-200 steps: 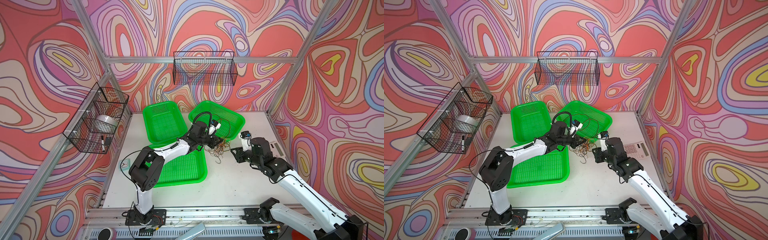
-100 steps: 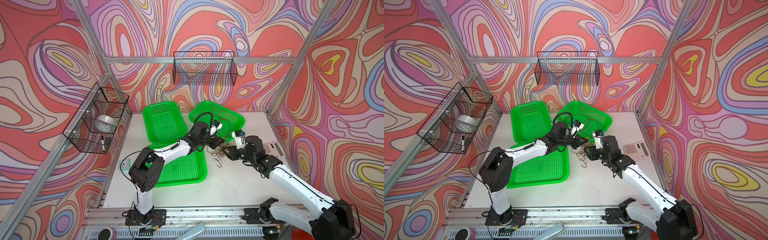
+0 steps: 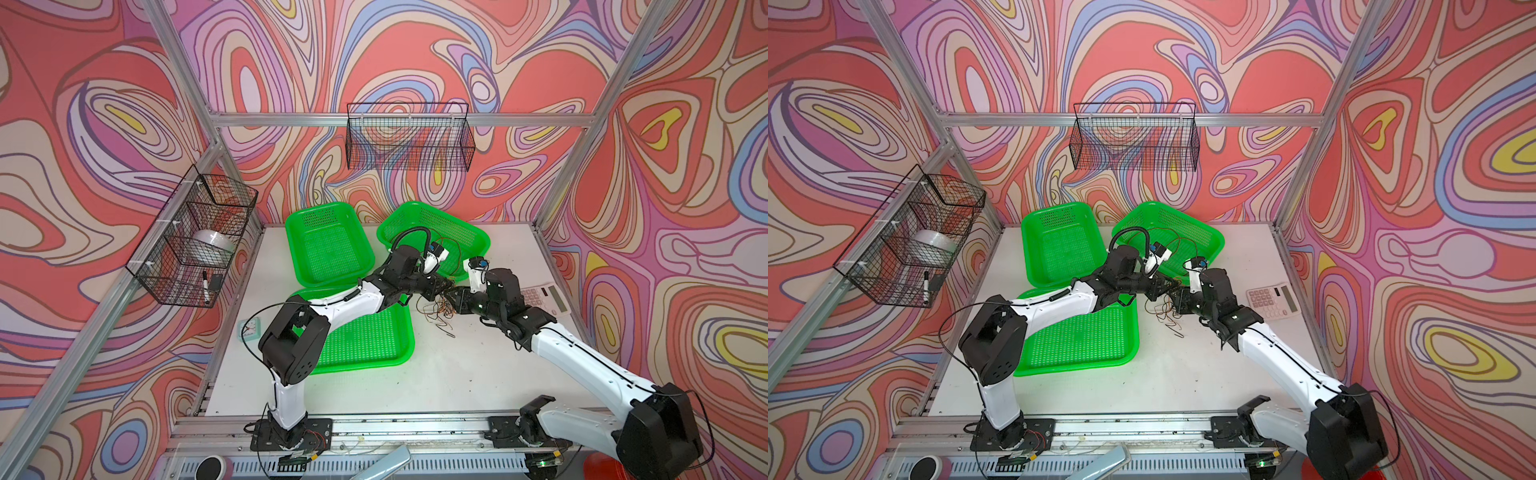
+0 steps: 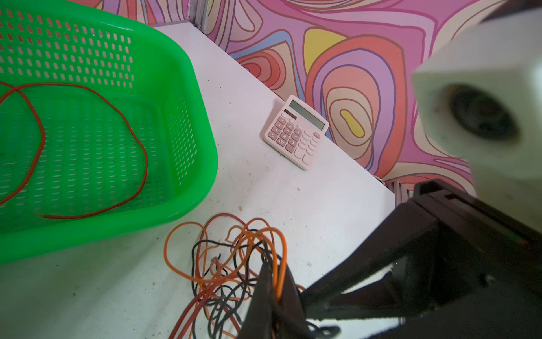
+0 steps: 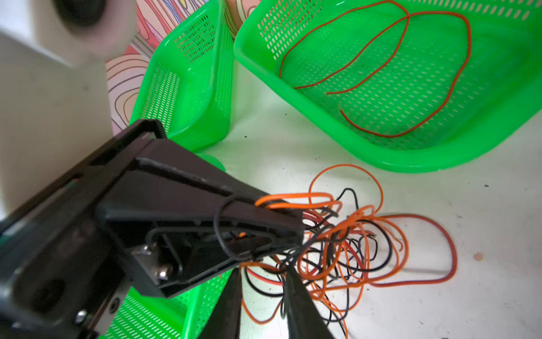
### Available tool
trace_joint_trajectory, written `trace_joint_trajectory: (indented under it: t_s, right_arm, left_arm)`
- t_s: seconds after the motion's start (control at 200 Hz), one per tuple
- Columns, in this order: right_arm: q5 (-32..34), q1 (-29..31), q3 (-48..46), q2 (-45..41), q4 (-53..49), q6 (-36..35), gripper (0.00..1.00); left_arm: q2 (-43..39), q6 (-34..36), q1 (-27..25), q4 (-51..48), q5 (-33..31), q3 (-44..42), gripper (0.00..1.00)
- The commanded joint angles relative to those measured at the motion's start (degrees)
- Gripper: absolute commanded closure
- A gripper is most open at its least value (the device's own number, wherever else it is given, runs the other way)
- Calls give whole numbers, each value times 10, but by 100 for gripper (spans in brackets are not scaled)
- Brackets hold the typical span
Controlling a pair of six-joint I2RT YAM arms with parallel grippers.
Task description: Untangle the cables
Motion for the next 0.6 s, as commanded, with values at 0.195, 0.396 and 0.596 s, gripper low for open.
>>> trace_joint_trajectory:
  t_s: [0.195, 0.396, 0.596]
  right_arm:
    - [-7, 4, 7, 8, 3, 3, 89]
    - [49, 4, 7, -65, -55, -12, 74]
    - [-17, 8, -2, -78, -55, -11, 70]
  left_arm:
    - [-25, 11, -7, 8, -6, 17, 100]
    - [-30, 21, -7, -9, -25, 24, 100]
    - [-29, 13, -7, -10, -34, 29, 100]
